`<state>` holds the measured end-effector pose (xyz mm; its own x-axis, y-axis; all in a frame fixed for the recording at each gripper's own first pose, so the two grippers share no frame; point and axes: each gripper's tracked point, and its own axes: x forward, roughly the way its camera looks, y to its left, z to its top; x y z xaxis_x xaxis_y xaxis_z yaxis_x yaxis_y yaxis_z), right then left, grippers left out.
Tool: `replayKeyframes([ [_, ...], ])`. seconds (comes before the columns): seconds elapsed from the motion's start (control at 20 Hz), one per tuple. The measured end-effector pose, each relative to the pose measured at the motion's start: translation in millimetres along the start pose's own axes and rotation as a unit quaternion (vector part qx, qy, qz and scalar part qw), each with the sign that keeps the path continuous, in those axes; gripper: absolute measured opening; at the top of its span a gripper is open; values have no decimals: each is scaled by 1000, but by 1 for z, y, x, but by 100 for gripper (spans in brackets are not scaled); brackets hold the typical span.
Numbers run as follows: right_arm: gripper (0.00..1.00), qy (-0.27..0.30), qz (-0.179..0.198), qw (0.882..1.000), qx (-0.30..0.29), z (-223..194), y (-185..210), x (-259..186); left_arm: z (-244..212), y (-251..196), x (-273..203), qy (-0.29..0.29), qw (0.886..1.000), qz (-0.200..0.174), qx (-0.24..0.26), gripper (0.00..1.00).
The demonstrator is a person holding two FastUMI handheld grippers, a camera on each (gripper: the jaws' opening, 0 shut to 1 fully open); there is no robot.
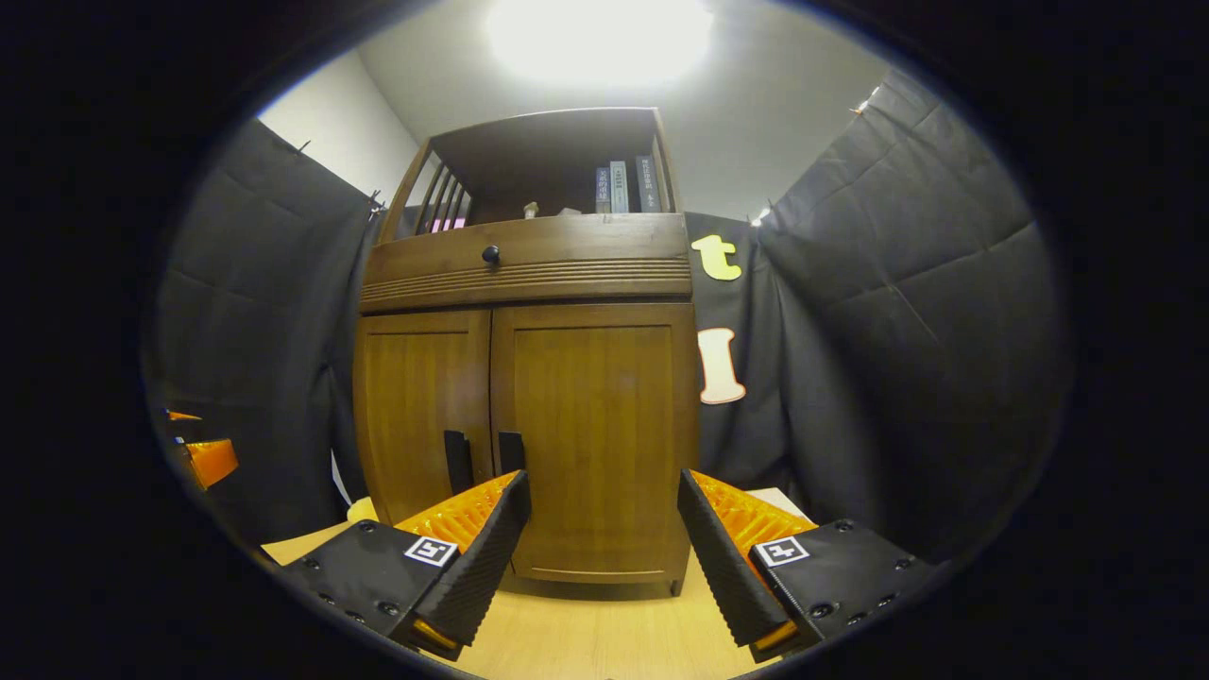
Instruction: Open the right door of the double-door shoe cabinet with the right hand, and open the left door with the left hand.
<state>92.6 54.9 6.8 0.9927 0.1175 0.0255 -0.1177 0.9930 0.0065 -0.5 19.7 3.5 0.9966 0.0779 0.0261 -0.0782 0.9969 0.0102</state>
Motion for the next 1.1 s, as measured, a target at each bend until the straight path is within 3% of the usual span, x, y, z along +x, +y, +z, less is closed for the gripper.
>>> replayKeyframes([
  [0.2,98,-2,19,1000,12,-2,18,34,1,16,-9,2,1000,26,5,94],
  [0.25,99,0,21,1000,14,-4,21,44,2,21,-11,2,999,32,6,100],
  [0.5,99,18,36,999,11,-24,46,92,3,47,-24,7,997,71,9,97],
  [1.05,96,57,47,997,10,-65,84,172,-1,86,-50,18,991,131,17,100],
  [1.1,100,64,49,997,5,-70,88,176,-1,92,-55,17,990,136,17,97],
])
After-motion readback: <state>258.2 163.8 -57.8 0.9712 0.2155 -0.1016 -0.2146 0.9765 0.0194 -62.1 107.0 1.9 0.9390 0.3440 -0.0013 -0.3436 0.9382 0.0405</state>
